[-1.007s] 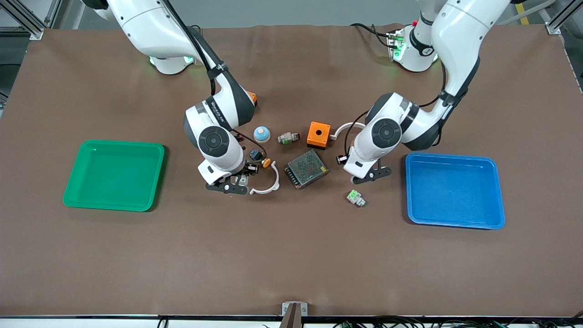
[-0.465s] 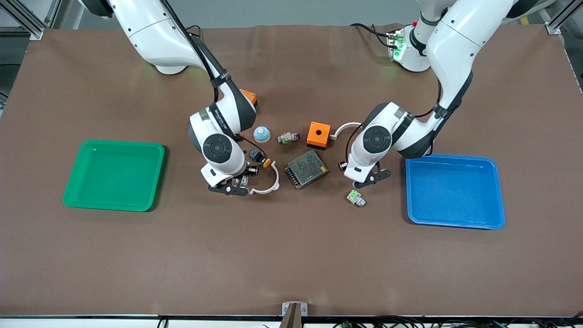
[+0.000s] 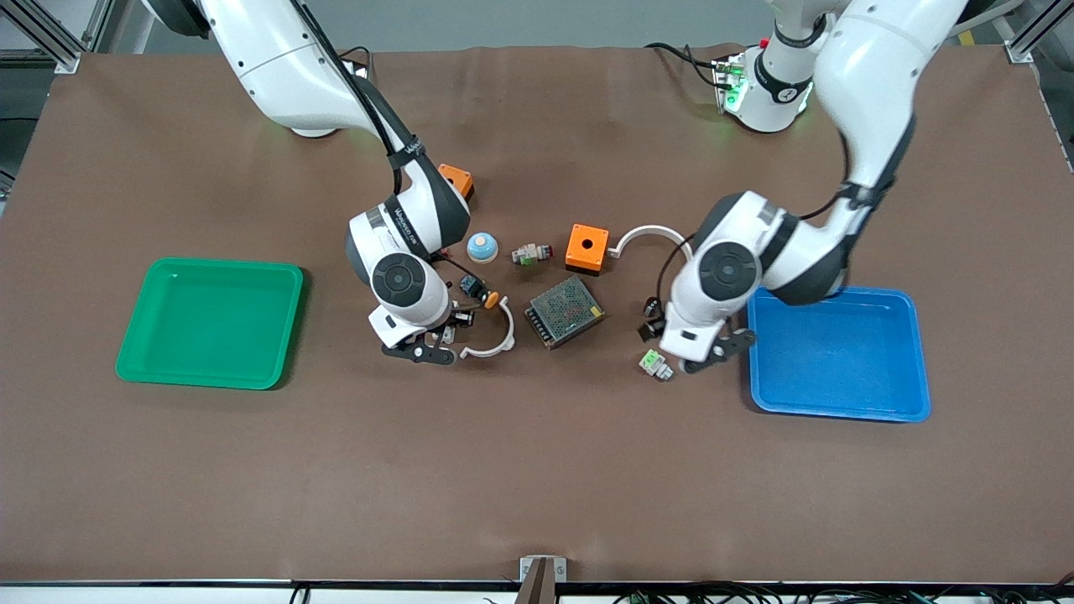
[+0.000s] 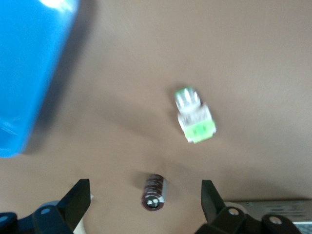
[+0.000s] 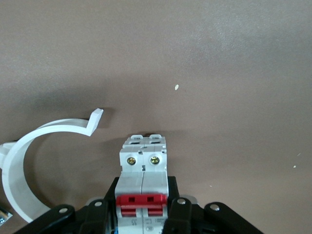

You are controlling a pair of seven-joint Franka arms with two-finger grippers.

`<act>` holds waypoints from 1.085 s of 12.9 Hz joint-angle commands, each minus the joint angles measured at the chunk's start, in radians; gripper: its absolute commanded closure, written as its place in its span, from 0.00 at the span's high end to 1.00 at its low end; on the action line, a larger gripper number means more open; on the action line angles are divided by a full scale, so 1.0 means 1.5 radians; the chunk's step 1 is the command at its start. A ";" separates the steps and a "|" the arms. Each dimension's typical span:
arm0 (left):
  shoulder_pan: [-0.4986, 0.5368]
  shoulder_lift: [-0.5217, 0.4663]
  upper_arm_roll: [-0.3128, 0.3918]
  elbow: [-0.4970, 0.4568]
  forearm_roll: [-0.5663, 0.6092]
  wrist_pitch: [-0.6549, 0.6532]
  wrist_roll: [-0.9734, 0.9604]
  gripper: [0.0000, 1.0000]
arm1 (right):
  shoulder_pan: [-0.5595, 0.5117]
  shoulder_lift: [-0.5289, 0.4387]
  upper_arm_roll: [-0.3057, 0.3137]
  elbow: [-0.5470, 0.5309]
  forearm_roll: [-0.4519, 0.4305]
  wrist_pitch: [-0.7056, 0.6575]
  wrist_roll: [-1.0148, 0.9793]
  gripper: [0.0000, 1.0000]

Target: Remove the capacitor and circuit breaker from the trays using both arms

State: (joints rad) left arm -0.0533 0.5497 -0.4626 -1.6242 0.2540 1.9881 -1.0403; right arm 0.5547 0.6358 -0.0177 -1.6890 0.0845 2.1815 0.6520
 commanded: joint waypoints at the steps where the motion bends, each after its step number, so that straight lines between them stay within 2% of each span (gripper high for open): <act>1: 0.034 -0.013 -0.001 0.100 0.015 -0.090 0.042 1.00 | -0.007 -0.007 0.006 -0.005 0.013 -0.003 -0.012 0.86; 2: 0.056 -0.026 -0.001 0.108 0.015 -0.100 0.062 1.00 | -0.007 -0.010 0.006 -0.006 0.013 -0.014 -0.012 1.00; 4: 0.107 -0.060 0.000 0.116 0.023 -0.124 0.110 1.00 | -0.008 -0.050 0.005 -0.003 0.013 -0.084 -0.012 1.00; 7: 0.192 -0.090 -0.005 0.146 0.029 -0.155 0.249 1.00 | -0.019 -0.192 0.004 0.001 0.013 -0.276 -0.013 1.00; 10: 0.207 -0.153 -0.003 0.147 0.027 -0.206 0.293 1.00 | -0.050 -0.341 0.002 0.001 0.013 -0.437 -0.025 1.00; 12: 0.219 -0.172 -0.003 0.181 0.024 -0.245 0.337 1.00 | -0.089 -0.413 -0.002 0.002 0.012 -0.499 -0.076 1.00; 14: 0.233 -0.187 -0.005 0.191 0.017 -0.259 0.385 1.00 | -0.153 -0.451 -0.005 0.002 0.009 -0.522 -0.154 1.00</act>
State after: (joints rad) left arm 0.2717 0.2861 -0.4628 -1.3577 0.2811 1.6259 -0.5277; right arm 0.4122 0.0139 -0.0292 -1.6311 0.0866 1.3971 0.5219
